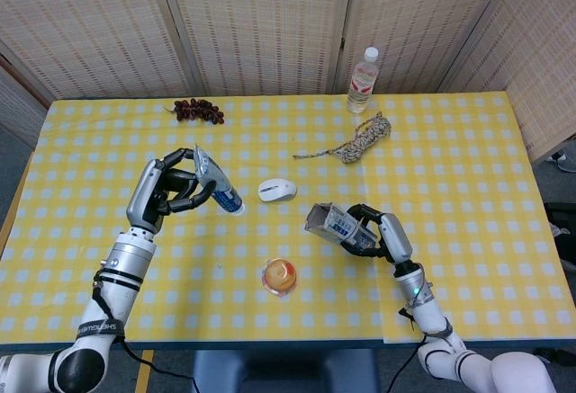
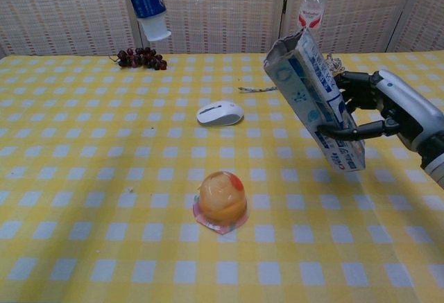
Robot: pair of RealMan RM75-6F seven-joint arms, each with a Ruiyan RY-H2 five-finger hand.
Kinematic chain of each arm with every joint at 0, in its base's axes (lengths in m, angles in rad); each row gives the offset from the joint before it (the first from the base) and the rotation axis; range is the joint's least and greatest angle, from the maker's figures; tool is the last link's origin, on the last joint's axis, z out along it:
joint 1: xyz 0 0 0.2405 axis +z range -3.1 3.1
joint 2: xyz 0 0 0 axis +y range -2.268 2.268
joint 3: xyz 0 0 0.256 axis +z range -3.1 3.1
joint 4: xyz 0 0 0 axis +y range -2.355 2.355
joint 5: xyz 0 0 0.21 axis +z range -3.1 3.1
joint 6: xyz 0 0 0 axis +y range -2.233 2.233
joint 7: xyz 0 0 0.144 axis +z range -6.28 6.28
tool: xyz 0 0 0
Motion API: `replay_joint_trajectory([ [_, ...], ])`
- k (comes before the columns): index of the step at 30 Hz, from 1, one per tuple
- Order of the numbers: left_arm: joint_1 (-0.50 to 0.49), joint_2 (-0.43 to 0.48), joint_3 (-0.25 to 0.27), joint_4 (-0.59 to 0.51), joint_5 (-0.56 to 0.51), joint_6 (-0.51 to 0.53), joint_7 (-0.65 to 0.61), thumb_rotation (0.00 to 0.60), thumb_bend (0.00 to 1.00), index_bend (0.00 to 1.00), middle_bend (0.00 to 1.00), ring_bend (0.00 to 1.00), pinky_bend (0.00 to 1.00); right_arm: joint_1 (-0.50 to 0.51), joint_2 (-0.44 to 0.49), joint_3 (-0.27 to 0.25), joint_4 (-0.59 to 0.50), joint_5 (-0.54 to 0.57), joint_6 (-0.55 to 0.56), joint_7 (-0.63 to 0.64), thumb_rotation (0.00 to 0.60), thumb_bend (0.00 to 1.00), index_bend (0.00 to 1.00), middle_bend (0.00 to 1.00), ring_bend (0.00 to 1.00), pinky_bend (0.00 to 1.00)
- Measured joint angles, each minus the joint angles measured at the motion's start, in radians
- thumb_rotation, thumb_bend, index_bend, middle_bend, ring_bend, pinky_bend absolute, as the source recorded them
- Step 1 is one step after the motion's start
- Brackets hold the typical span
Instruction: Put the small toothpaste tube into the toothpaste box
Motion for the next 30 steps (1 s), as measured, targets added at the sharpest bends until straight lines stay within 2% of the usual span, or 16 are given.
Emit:
replay_joint_trajectory([
  [7,-0.041,-0.020,-0.030,-0.044,-0.034,0.055,0.051,0.600,0.43,0.85,1.00,1.00,1.00,0.029,-0.047,0.012,0.025,0.003,-0.011,0.018,0.600,0.25,0.58,0.42,0.49,0.54],
  [16,-0.127,-0.106,-0.027,-0.057,-0.075,0.125,0.145,0.600,0.43,0.85,1.00,1.00,1.00,0.075,-0.108,0.033,0.084,0.020,-0.047,0.049,0.600,0.25,0.58,0.42,0.49,0.54],
  [30,-0.222,-0.225,-0.052,-0.017,-0.126,0.161,0.190,0.600,0.43,0.85,1.00,1.00,1.00,0.093,-0.121,0.040,0.058,0.020,-0.023,0.108,0.600,0.25,0.58,0.42,0.49,0.54],
])
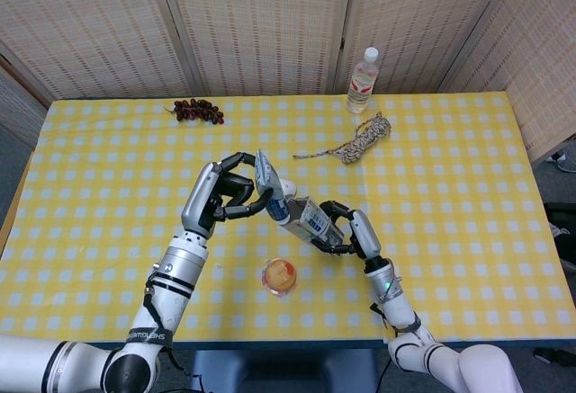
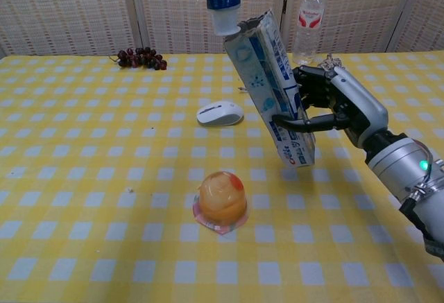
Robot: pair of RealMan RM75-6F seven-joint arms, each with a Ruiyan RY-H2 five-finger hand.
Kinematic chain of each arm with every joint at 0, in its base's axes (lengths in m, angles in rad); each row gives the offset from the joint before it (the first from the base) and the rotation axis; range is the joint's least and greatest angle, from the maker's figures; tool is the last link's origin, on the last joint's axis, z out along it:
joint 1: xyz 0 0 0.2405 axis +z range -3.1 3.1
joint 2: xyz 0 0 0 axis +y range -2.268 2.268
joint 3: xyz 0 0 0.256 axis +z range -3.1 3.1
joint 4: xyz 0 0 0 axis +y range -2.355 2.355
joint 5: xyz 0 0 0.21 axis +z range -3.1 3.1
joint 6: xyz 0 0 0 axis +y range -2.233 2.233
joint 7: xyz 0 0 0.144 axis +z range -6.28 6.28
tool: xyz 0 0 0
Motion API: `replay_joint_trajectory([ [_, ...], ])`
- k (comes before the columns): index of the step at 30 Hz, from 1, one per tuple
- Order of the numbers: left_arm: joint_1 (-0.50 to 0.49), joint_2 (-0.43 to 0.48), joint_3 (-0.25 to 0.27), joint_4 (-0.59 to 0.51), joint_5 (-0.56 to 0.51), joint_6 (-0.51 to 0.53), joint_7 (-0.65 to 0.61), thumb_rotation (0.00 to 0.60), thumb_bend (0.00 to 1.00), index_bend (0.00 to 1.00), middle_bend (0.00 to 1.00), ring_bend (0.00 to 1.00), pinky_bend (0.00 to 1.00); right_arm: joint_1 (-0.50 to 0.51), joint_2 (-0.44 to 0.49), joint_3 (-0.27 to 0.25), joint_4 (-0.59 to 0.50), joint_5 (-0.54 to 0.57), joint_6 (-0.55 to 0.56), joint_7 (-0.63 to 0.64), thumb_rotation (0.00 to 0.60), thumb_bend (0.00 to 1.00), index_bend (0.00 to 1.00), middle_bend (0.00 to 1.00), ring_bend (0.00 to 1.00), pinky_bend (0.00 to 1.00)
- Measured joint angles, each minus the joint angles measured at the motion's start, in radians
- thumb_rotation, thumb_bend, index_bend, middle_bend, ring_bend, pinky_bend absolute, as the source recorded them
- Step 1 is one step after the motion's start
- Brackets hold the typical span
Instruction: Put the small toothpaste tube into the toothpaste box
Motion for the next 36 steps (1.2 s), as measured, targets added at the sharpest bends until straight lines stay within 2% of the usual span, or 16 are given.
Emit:
replay_joint_trajectory([
  [6,-0.024,-0.026,-0.031,0.015,-0.026,0.005,0.004,0.600,0.43,0.85,1.00,1.00,1.00,-0.002,0.004,-0.008,-0.020,-0.003,0.002,-0.002,0.600,0.25,0.58,0.42,0.48,0.54],
  [16,-0.045,-0.059,-0.044,0.011,-0.037,0.026,0.024,0.600,0.43,0.85,1.00,1.00,1.00,0.011,0.001,0.008,-0.053,0.006,0.000,0.012,0.600,0.25,0.58,0.42,0.48,0.54],
  [22,-0.050,-0.067,-0.069,0.027,-0.049,0.029,0.020,0.600,0.43,0.85,1.00,1.00,1.00,0.011,0.002,0.008,-0.083,0.007,0.000,0.024,0.600,0.25,0.58,0.42,0.48,0.54],
  [36,-0.041,-0.087,-0.070,0.031,-0.042,0.080,0.043,0.600,0.43,0.85,1.00,1.00,1.00,0.008,0.017,0.044,-0.147,0.023,0.027,0.078,0.600,0.25,0.58,0.42,0.49,0.54],
])
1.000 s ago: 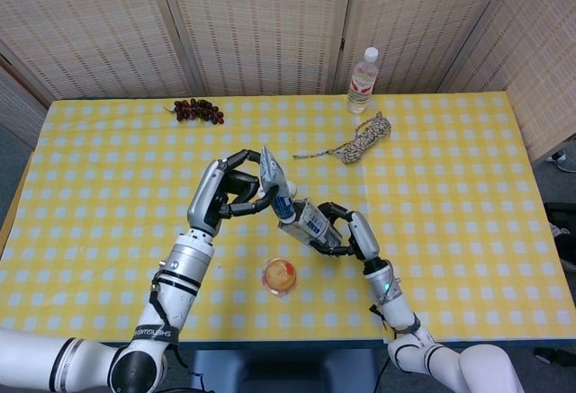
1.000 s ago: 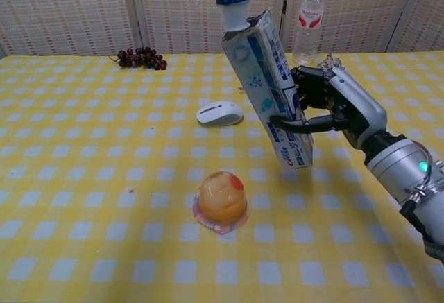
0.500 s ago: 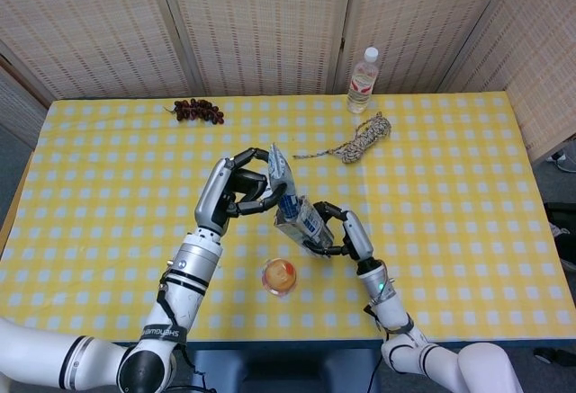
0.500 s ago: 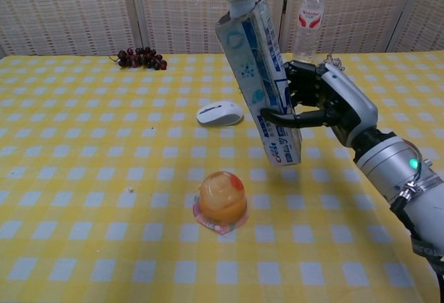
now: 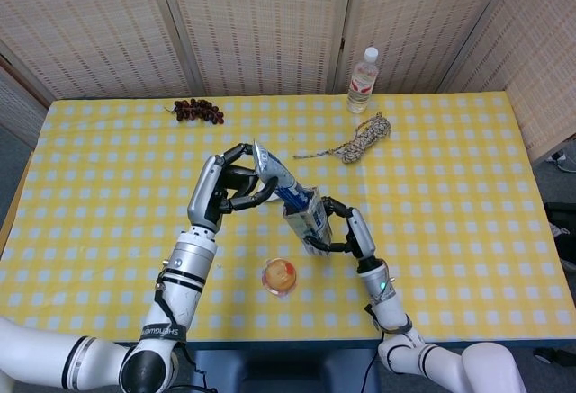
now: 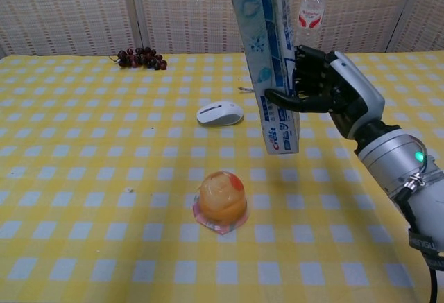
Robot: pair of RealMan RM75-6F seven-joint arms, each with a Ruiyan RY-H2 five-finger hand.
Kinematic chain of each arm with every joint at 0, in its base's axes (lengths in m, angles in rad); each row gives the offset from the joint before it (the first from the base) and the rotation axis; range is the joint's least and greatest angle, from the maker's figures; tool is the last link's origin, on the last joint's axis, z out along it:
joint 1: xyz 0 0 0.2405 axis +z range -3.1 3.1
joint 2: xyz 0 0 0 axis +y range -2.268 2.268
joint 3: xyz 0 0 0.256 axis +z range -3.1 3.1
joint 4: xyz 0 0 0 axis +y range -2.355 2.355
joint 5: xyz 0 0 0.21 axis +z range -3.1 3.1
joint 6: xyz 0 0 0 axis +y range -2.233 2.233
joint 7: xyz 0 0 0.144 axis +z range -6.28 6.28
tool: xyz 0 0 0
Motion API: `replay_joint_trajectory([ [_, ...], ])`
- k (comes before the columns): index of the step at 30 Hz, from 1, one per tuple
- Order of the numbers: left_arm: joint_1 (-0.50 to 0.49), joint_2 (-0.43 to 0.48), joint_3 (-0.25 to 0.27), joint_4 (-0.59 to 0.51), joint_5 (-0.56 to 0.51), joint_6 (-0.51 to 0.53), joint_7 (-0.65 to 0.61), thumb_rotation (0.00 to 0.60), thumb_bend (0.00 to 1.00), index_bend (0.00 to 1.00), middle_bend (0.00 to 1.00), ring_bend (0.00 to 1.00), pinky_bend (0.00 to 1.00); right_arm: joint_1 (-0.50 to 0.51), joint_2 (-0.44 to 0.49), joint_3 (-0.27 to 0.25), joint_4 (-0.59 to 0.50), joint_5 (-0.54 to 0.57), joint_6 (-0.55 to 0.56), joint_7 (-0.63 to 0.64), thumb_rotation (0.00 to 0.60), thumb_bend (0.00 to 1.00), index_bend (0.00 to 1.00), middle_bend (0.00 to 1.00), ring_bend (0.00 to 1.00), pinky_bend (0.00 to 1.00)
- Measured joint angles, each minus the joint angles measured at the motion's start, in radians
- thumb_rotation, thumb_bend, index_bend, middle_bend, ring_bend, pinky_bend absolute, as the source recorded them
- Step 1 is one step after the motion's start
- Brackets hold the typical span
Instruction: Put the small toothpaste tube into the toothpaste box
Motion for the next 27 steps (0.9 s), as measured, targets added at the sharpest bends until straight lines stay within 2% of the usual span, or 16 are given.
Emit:
replay_joint_trajectory([
  [8,0.006,-0.011,0.006,0.001,-0.021,-0.016,0.003,0.600,0.43,0.83,1.00,1.00,1.00,0.010,0.008,0.014,-0.045,-0.001,0.007,-0.017,0.600,0.25,0.58,0.42,0.49,0.54],
  [9,0.006,-0.013,0.008,-0.002,-0.015,-0.016,0.005,0.600,0.42,0.76,1.00,1.00,1.00,0.010,0.009,0.013,-0.049,-0.002,0.007,-0.022,0.600,0.25,0.58,0.42,0.49,0.54],
  [13,0.008,-0.008,0.022,-0.019,0.007,-0.036,0.014,0.600,0.27,0.26,1.00,1.00,1.00,0.007,0.016,0.011,-0.066,0.000,0.003,-0.032,0.600,0.25,0.58,0.42,0.48,0.54],
  [16,0.014,0.000,0.035,-0.034,0.024,-0.065,0.014,0.600,0.21,0.06,1.00,1.00,1.00,0.005,0.019,0.011,-0.074,0.002,0.000,-0.036,0.600,0.25,0.57,0.42,0.48,0.54],
  [19,0.022,0.011,0.043,-0.043,0.032,-0.100,0.005,0.600,0.19,0.00,1.00,1.00,1.00,0.003,0.020,0.009,-0.080,0.001,0.001,-0.040,0.600,0.25,0.57,0.42,0.48,0.54],
  [24,0.042,0.045,0.052,-0.055,0.037,-0.177,-0.028,0.600,0.17,0.00,1.00,1.00,1.00,-0.001,0.022,0.009,-0.092,0.002,0.001,-0.039,0.600,0.25,0.58,0.42,0.48,0.54],
  [27,0.052,0.060,0.051,-0.059,0.045,-0.187,-0.045,0.600,0.17,0.00,1.00,1.00,1.00,-0.005,0.026,0.007,-0.099,-0.001,0.007,-0.038,0.600,0.25,0.58,0.42,0.48,0.54],
])
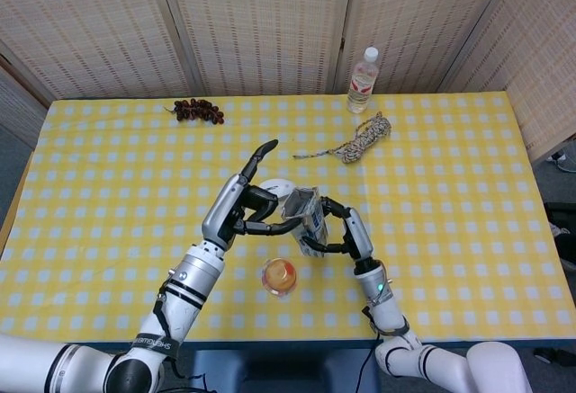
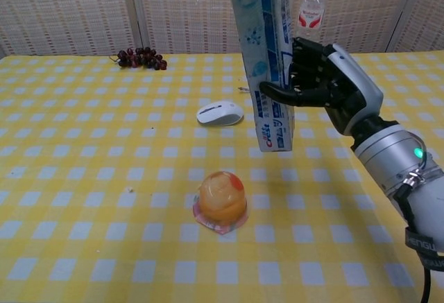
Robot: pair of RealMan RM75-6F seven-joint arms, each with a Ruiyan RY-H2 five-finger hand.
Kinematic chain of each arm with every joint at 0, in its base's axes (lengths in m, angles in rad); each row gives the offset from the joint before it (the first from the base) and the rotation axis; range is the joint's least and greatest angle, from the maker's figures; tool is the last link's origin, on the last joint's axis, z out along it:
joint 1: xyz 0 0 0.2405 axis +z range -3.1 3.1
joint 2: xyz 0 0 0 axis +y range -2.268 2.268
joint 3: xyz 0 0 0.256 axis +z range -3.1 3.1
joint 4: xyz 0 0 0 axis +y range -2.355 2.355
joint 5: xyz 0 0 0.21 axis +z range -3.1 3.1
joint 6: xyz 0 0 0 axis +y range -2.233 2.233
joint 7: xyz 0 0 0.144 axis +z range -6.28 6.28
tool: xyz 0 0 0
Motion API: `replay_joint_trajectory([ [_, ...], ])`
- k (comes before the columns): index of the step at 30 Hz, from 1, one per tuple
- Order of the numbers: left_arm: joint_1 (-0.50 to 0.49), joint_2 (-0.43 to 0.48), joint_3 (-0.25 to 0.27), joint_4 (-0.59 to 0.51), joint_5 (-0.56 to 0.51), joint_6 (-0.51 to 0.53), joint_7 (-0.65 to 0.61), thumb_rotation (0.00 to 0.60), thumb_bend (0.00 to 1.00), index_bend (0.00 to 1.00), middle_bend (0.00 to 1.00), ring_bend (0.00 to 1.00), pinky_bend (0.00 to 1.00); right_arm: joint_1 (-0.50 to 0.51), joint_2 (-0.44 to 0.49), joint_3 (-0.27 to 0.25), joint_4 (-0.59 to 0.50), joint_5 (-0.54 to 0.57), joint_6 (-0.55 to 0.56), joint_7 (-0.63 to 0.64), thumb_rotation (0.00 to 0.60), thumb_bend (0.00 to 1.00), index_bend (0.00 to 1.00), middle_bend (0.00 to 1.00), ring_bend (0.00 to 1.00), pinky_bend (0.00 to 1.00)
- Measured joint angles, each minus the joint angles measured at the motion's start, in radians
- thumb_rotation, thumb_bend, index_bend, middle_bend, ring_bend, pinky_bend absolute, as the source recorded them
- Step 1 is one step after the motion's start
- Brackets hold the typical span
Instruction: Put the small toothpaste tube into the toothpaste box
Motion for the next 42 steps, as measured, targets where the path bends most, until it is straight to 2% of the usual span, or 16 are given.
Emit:
replay_joint_trajectory([
  [3,0.007,0.007,0.002,0.001,0.020,0.010,-0.001,0.600,0.18,0.02,1.00,1.00,1.00,-0.003,0.010,-0.004,-0.007,-0.007,0.006,-0.008,0.600,0.25,0.58,0.42,0.48,0.54],
  [5,0.013,0.017,0.012,0.002,0.042,0.014,0.008,0.600,0.18,0.08,0.96,0.93,0.99,-0.004,0.019,-0.007,-0.011,-0.012,0.009,-0.021,0.600,0.25,0.58,0.42,0.48,0.54],
  [6,0.020,0.026,0.025,0.003,0.064,0.017,0.020,0.600,0.18,0.12,0.89,0.83,0.94,-0.005,0.026,-0.009,-0.013,-0.015,0.011,-0.031,0.600,0.25,0.58,0.42,0.48,0.54],
  [7,0.027,0.035,0.038,0.004,0.085,0.020,0.031,0.600,0.18,0.17,0.77,0.68,0.82,-0.006,0.038,-0.011,-0.017,-0.018,0.012,-0.048,0.600,0.25,0.58,0.42,0.48,0.54],
  [8,0.034,0.045,0.054,0.007,0.110,0.022,0.044,0.600,0.19,0.19,0.69,0.60,0.73,-0.007,0.050,-0.014,-0.021,-0.021,0.013,-0.062,0.600,0.25,0.58,0.42,0.48,0.54],
  [10,0.054,0.074,0.103,0.018,0.183,0.027,0.086,0.600,0.23,0.25,0.45,0.35,0.40,-0.011,0.085,-0.021,-0.034,-0.028,0.012,-0.105,0.600,0.25,0.58,0.42,0.48,0.54],
  [13,0.080,0.122,0.190,0.054,0.307,0.040,0.191,0.600,0.25,0.26,0.29,0.17,0.11,-0.022,0.139,-0.030,-0.060,-0.033,0.012,-0.173,0.600,0.25,0.58,0.42,0.48,0.54],
  [15,0.092,0.150,0.245,0.082,0.367,0.058,0.303,0.600,0.25,0.25,0.25,0.11,0.03,-0.033,0.175,-0.035,-0.082,-0.031,0.011,-0.202,0.600,0.25,0.57,0.42,0.48,0.54],
  [20,0.125,0.191,0.390,0.169,0.445,0.126,0.636,0.600,0.25,0.15,0.11,0.01,0.00,-0.058,0.237,-0.059,-0.102,-0.035,0.007,-0.302,0.600,0.25,0.58,0.42,0.48,0.54],
  [22,0.143,0.203,0.458,0.203,0.488,0.148,0.757,0.600,0.25,0.13,0.09,0.00,0.00,-0.067,0.250,-0.075,-0.093,-0.043,0.006,-0.364,0.600,0.25,0.58,0.42,0.48,0.54],
  [25,0.169,0.215,0.501,0.232,0.512,0.164,0.846,0.600,0.25,0.12,0.09,0.00,0.00,-0.083,0.271,-0.110,-0.070,-0.060,0.000,-0.450,0.600,0.25,0.58,0.42,0.48,0.54],
  [28,0.197,0.227,0.518,0.269,0.529,0.174,0.836,0.600,0.25,0.12,0.09,0.00,0.00,-0.096,0.287,-0.138,-0.043,-0.068,-0.015,-0.518,0.600,0.25,0.58,0.42,0.48,0.54],
  [33,0.251,0.261,0.540,0.326,0.515,0.153,0.684,0.600,0.25,0.09,0.09,0.00,0.00,-0.107,0.306,-0.157,-0.014,-0.070,-0.050,-0.606,0.600,0.25,0.58,0.42,0.48,0.54],
  [36,0.272,0.284,0.541,0.357,0.471,0.119,0.650,0.600,0.25,0.08,0.09,0.00,0.00,-0.106,0.321,-0.167,-0.002,-0.068,-0.087,-0.644,0.600,0.25,0.58,0.42,0.48,0.54],
  [42,0.289,0.289,0.536,0.407,0.458,0.074,0.604,0.600,0.25,0.07,0.09,0.01,0.00,-0.101,0.318,-0.167,0.023,-0.040,-0.155,-0.692,0.600,0.25,0.57,0.42,0.48,0.54],
])
